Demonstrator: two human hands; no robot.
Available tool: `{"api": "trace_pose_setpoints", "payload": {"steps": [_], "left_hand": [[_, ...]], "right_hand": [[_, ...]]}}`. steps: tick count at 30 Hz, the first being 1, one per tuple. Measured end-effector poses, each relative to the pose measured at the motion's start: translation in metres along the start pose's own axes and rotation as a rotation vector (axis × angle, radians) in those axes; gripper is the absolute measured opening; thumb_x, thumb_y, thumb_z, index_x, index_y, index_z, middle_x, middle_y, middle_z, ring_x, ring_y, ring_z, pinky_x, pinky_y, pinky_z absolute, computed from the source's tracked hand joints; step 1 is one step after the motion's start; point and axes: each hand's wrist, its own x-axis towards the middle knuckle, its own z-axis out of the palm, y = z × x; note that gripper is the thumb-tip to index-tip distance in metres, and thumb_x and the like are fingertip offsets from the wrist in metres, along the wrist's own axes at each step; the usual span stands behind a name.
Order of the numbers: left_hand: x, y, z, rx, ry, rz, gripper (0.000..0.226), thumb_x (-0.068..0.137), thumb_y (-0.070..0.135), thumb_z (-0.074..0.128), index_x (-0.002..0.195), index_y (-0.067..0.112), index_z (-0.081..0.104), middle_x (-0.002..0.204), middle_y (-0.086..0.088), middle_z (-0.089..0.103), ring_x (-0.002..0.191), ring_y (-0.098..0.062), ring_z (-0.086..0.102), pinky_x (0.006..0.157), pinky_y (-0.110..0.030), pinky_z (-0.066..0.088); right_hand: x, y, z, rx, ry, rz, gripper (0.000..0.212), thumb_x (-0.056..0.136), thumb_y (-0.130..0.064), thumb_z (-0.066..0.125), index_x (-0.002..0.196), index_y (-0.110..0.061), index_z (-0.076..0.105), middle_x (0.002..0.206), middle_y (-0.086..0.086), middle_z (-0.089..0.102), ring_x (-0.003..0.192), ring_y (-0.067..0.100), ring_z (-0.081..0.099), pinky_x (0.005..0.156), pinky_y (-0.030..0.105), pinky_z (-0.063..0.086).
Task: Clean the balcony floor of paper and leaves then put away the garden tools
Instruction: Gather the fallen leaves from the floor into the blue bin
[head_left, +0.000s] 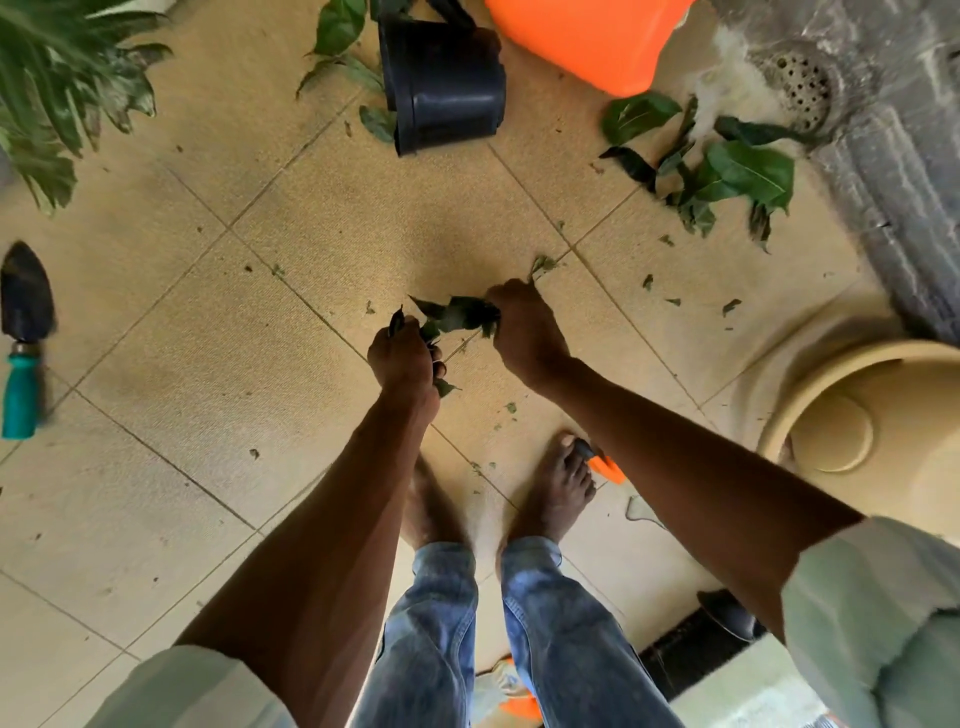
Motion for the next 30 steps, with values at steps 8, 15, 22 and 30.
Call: {"api": "trace_pose_setpoints", "payload": {"steps": [8, 15, 22, 30], "left_hand": [[-0.001, -0.017, 0.005, 0.026, -0.025, -0.021, 0.012, 0.099, 0.016, 0.047, 0.100, 0.009, 0.056, 0.064, -0.004, 0.047, 0.048, -0.010, 0.039, 0.040, -0.022, 0.030], [-0.008, -0.022, 0.014, 0.069, -0.044, 0.007, 0.016, 0.099, 0.015, 0.047, 0.087, 0.010, 0.055, 0.063, -0.003, 0.050, 0.047, -0.010, 0.041, 0.041, -0.022, 0.031], [-0.033, -0.021, 0.009, 0.067, 0.005, 0.030, 0.014, 0.100, 0.013, 0.045, 0.095, 0.009, 0.057, 0.064, -0.003, 0.050, 0.046, -0.009, 0.039, 0.037, -0.020, 0.030], [-0.025, -0.024, -0.025, 0.093, 0.158, 0.096, 0.024, 0.100, 0.013, 0.045, 0.116, 0.001, 0.058, 0.088, -0.021, 0.067, 0.039, -0.006, 0.043, 0.036, -0.020, 0.032]], "right_hand": [[0.033, 0.037, -0.021, -0.006, 0.068, 0.260, 0.027, 0.087, -0.001, 0.062, 0.112, -0.006, 0.052, 0.134, 0.015, 0.034, 0.112, 0.029, 0.046, 0.090, 0.033, 0.053], [0.000, 0.046, 0.006, -0.309, -0.088, -0.016, 0.032, 0.091, -0.004, 0.053, 0.122, -0.005, 0.059, 0.129, 0.015, 0.050, 0.120, 0.032, 0.045, 0.094, 0.040, 0.048], [-0.048, 0.048, -0.012, 0.327, 0.324, 0.657, 0.027, 0.087, 0.006, 0.057, 0.113, 0.003, 0.055, 0.103, 0.017, 0.068, 0.090, 0.026, 0.066, 0.052, 0.000, 0.040], [-0.054, 0.015, 0.016, 0.025, -0.127, 0.101, 0.031, 0.083, -0.005, 0.070, 0.112, 0.002, 0.061, 0.118, 0.020, 0.053, 0.102, 0.028, 0.057, 0.089, 0.030, 0.052]]}}
